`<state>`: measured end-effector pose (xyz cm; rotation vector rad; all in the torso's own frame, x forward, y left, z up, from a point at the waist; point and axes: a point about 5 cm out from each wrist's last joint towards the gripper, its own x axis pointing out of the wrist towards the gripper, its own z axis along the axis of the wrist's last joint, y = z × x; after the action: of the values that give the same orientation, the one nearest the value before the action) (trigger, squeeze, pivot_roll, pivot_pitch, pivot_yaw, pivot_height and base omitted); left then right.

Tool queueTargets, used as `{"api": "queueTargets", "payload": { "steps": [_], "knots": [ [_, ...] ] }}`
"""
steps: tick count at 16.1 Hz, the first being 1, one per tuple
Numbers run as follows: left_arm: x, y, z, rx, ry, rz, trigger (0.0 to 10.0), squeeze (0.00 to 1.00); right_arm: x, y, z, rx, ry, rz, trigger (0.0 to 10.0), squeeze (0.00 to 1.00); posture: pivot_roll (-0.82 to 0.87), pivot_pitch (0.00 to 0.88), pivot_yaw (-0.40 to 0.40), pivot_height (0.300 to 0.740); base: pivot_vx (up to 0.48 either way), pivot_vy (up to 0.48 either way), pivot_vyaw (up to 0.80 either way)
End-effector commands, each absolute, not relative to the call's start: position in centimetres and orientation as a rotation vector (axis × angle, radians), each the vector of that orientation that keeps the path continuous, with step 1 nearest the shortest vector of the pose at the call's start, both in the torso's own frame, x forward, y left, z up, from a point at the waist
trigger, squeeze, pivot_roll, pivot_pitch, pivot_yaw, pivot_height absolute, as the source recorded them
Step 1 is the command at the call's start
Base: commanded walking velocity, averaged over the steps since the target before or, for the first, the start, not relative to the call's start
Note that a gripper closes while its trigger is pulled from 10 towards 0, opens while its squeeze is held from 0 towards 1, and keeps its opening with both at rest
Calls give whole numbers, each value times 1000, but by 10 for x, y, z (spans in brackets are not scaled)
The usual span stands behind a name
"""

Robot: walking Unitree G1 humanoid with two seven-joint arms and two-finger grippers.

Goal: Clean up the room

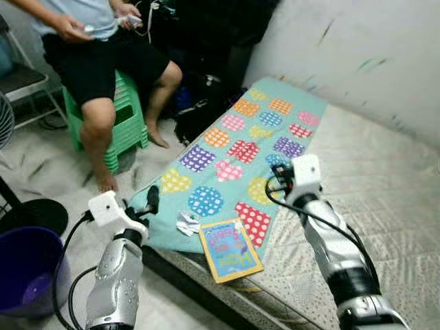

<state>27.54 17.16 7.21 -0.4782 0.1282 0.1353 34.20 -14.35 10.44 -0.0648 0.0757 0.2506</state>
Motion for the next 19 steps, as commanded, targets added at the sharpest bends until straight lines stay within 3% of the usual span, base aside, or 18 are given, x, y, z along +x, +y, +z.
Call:
{"api": "queueTargets", "payload": {
  "steps": [1, 6, 9, 19],
  "knots": [
    [277, 169, 72, -462, 133, 141, 10000, 0, 341, -146, 98, -68, 95, 232, 10000, 0, -36, 0, -147, 740, 0, 0, 0],
    [297, 148, 70, -300, 187, -54, 10000, 0, 329, -162, 92, -10, 50, 70, 10000, 0, -175, 0, 51, 740, 0, 0, 0],
    [308, 146, 72, -261, 188, -86, 10000, 0, 322, -178, 91, -10, 33, -9, 10000, 0, -242, 0, 105, 740, 0, 0, 0],
    [293, 141, 63, -373, 187, -77, 10000, 0, 305, -189, 84, -12, 65, -21, 10000, 0, -208, 0, 64, 740, 0, 0, -103]
  ]
}}
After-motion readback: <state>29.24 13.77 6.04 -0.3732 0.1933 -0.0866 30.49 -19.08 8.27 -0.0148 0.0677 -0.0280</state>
